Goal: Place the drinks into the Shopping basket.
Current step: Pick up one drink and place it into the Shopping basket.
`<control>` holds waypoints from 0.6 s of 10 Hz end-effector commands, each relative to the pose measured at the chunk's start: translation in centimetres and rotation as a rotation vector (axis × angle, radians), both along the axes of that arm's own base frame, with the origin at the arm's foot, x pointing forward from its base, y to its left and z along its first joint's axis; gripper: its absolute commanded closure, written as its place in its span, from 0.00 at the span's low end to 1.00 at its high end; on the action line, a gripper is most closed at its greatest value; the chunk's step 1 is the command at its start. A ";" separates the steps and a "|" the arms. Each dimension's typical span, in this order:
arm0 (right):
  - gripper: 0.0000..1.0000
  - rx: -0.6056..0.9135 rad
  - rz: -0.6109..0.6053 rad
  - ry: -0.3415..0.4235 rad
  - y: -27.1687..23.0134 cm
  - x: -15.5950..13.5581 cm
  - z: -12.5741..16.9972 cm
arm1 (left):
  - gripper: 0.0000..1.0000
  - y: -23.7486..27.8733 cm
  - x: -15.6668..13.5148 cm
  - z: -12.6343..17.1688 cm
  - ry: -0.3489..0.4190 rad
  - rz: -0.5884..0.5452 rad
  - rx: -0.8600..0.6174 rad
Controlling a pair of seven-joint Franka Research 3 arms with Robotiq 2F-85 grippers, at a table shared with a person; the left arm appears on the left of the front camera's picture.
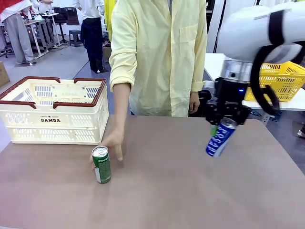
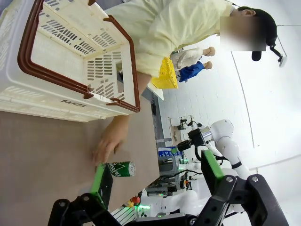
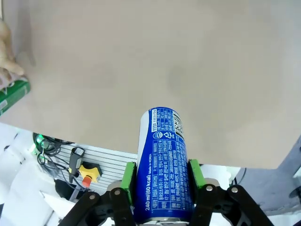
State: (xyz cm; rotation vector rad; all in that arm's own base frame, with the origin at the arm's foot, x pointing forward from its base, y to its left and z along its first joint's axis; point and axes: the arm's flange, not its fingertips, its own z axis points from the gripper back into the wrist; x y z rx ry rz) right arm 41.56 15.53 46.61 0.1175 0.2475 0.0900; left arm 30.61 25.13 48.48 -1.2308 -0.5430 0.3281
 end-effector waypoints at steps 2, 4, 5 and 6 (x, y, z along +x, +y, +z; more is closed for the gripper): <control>1.00 -0.021 -0.117 0.005 -3.5 -1.5 0.6 | 0.00 0.1 -0.1 0.3 0.000 -0.005 -0.010; 1.00 -0.009 -0.098 0.007 -2.6 -0.8 0.1 | 0.00 0.1 -0.1 0.3 0.000 -0.005 -0.010; 1.00 -0.010 -0.085 -0.009 -1.2 -0.2 0.0 | 0.00 0.1 -0.1 0.3 0.000 -0.005 -0.010; 1.00 -0.013 -0.057 -0.031 0.9 0.4 0.0 | 0.00 0.1 -0.1 0.3 0.000 -0.005 -0.010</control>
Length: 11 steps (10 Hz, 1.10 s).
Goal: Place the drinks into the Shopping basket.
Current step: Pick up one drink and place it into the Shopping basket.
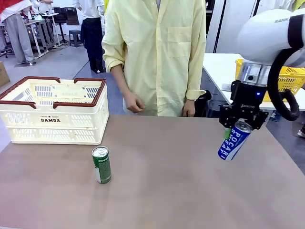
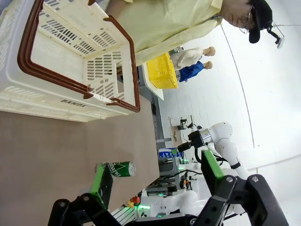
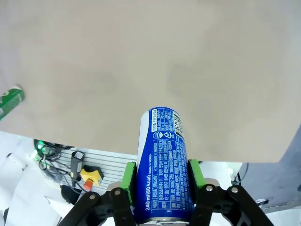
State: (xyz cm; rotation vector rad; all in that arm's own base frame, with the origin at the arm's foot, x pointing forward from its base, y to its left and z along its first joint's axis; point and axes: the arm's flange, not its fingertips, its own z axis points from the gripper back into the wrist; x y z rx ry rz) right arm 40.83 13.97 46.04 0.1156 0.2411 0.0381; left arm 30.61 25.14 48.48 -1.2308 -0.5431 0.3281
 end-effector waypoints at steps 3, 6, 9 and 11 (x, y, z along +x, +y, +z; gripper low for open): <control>1.00 -0.060 0.130 -0.055 12.5 3.8 0.2 | 0.00 0.1 -0.1 0.3 0.000 -0.005 -0.010; 1.00 -0.125 0.216 -0.024 22.6 7.3 -2.8 | 0.00 0.1 -0.1 0.3 0.000 -0.005 -0.010; 1.00 -0.107 0.231 -0.020 29.2 10.1 -5.9 | 0.00 0.1 -0.1 0.3 0.000 -0.005 -0.010; 1.00 -0.118 0.247 0.005 31.9 11.2 -7.4 | 0.00 0.1 -0.1 0.3 0.000 -0.005 -0.010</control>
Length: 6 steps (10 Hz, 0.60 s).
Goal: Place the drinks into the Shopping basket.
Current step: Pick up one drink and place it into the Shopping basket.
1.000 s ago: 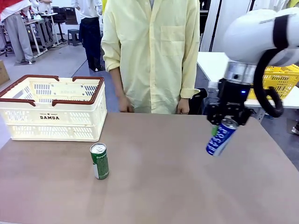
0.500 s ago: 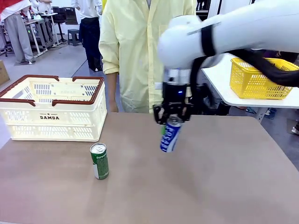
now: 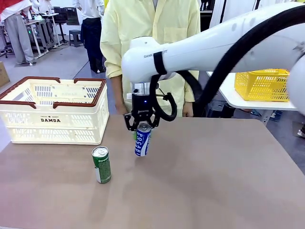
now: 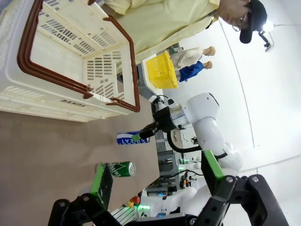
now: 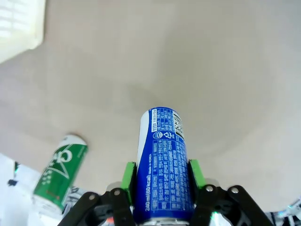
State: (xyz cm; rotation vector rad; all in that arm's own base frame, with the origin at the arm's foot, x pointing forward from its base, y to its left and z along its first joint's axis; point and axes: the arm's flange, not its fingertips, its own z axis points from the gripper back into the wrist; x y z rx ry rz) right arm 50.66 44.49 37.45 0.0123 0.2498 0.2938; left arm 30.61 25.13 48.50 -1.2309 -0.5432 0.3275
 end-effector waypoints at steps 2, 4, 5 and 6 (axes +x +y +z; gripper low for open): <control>1.00 -0.066 -0.007 0.024 2.7 1.8 -0.1 | 0.00 0.1 -0.1 0.3 0.000 -0.005 -0.010; 0.71 -0.064 -0.003 0.043 2.7 1.8 -0.3 | 0.00 0.1 -0.1 0.3 0.000 -0.005 -0.010; 0.13 -0.059 0.000 0.044 2.5 1.8 -0.2 | 0.00 0.1 -0.1 0.3 0.000 -0.005 -0.010; 0.00 -0.049 0.001 0.047 2.3 1.6 0.1 | 0.00 0.1 -0.1 0.3 0.000 -0.005 -0.010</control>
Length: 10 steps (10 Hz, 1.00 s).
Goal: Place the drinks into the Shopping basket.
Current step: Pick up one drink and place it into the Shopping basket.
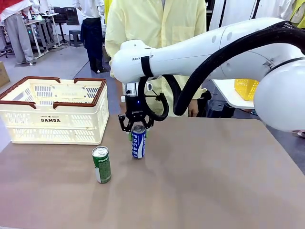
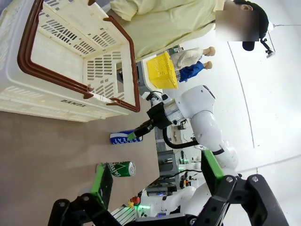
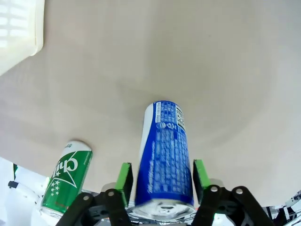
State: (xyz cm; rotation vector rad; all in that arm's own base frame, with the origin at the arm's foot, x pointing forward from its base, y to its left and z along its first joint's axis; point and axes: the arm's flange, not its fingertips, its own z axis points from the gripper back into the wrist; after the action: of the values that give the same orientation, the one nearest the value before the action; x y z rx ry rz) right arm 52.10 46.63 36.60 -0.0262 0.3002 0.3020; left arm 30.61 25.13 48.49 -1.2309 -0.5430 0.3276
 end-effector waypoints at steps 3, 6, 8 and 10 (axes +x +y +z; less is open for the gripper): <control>0.00 0.074 -0.002 0.000 -3.0 -1.2 5.2 | 0.00 0.1 -0.1 0.3 0.000 -0.005 -0.010; 0.00 0.241 -0.066 -0.011 -16.1 -4.1 13.5 | 0.00 0.1 -0.1 0.3 0.000 -0.005 -0.010; 0.00 0.372 -0.186 -0.017 -28.2 -8.6 17.1 | 0.00 0.1 -0.1 0.3 0.000 -0.005 -0.010; 0.00 0.589 -0.289 0.003 -39.4 -12.0 18.5 | 0.00 0.1 -0.1 0.3 0.000 -0.005 -0.010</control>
State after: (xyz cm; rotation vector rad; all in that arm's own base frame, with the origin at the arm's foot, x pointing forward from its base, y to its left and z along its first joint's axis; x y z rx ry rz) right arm 42.58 12.23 56.17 0.4771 0.2168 0.1134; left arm 30.62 25.18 48.44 -1.2308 -0.5421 0.3293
